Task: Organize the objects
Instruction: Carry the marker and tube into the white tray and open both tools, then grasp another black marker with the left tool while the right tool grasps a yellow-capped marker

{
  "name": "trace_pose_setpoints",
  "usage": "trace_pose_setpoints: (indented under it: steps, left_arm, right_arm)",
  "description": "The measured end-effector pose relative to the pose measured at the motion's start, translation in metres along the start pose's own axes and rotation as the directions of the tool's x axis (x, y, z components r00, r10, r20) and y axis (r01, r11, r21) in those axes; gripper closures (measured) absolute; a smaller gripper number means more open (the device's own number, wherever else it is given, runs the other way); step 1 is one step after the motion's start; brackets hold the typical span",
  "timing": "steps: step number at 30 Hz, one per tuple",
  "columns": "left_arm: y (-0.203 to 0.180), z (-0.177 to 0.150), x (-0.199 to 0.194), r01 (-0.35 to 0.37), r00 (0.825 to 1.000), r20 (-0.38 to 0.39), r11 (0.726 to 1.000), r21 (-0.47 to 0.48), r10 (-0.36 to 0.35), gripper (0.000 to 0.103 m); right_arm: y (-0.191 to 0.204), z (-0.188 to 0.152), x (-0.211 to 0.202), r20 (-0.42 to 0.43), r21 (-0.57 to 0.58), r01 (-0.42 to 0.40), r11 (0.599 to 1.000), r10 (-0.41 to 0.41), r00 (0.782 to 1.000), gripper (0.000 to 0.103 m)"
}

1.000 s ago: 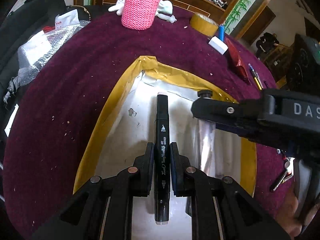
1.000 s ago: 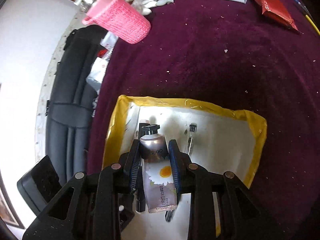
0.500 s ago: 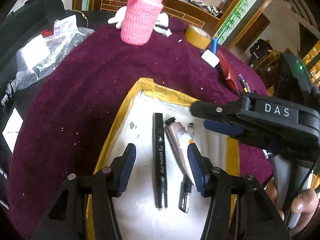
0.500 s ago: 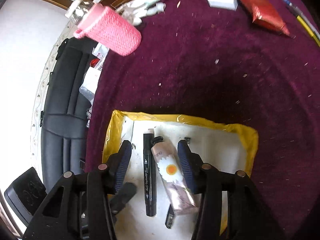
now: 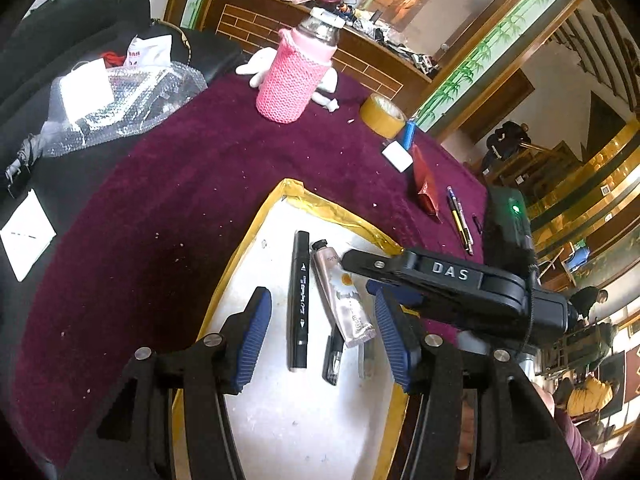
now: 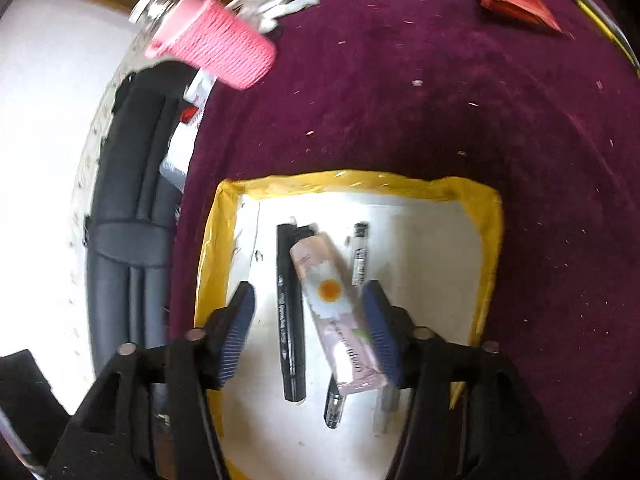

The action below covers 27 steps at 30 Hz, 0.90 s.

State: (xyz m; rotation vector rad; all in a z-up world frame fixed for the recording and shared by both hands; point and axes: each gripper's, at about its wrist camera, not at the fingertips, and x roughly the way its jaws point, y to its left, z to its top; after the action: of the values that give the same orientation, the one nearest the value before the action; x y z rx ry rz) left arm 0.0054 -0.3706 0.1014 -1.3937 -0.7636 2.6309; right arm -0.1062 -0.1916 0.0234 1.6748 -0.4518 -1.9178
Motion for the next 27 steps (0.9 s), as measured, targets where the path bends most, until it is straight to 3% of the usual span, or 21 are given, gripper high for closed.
trace_pose_setpoints:
  steps: [1,5,9,13,18,23,27]
  left_arm:
    - [0.000,-0.001,-0.002,0.004,1.000,0.004,1.000,0.001,-0.004,0.055]
    - [-0.002,-0.001,0.000,0.022,1.000,0.008,1.000,-0.008,-0.022,0.055]
    - [-0.027,-0.003,0.004,0.047,0.999,0.003,0.997,0.055,-0.047,0.054]
    - [-0.070,-0.014,0.014,0.101,0.995,-0.036,0.983,0.154,-0.096,0.051]
    - [-0.133,-0.044,0.040,0.170,0.980,-0.148,0.952,0.255,-0.135,0.050]
    - [-0.201,-0.086,0.072,0.197,0.961,-0.257,0.908,0.370,-0.104,0.050]
    - [-0.258,-0.128,0.098,0.198,0.952,-0.302,0.834,0.514,-0.040,0.050]
  right_arm:
    - [0.005,-0.001,0.001,-0.010,-0.014,-0.011,1.000,0.011,1.000,0.033]
    - [0.011,-0.007,0.006,-0.101,0.018,-0.158,0.987,0.159,0.982,0.033]
    - [-0.014,-0.011,-0.040,-0.013,0.047,-0.176,0.983,0.177,0.984,0.034]
    - [-0.072,-0.023,-0.125,0.165,0.079,-0.079,0.994,0.066,0.984,0.034]
    - [-0.193,-0.070,-0.232,0.329,0.283,0.036,0.958,-0.132,0.935,0.034]
    - [-0.297,-0.124,-0.292,0.346,0.472,0.081,0.878,-0.269,0.899,0.034]
    - [-0.337,-0.154,-0.304,0.324,0.529,0.075,0.846,-0.283,0.903,0.034]
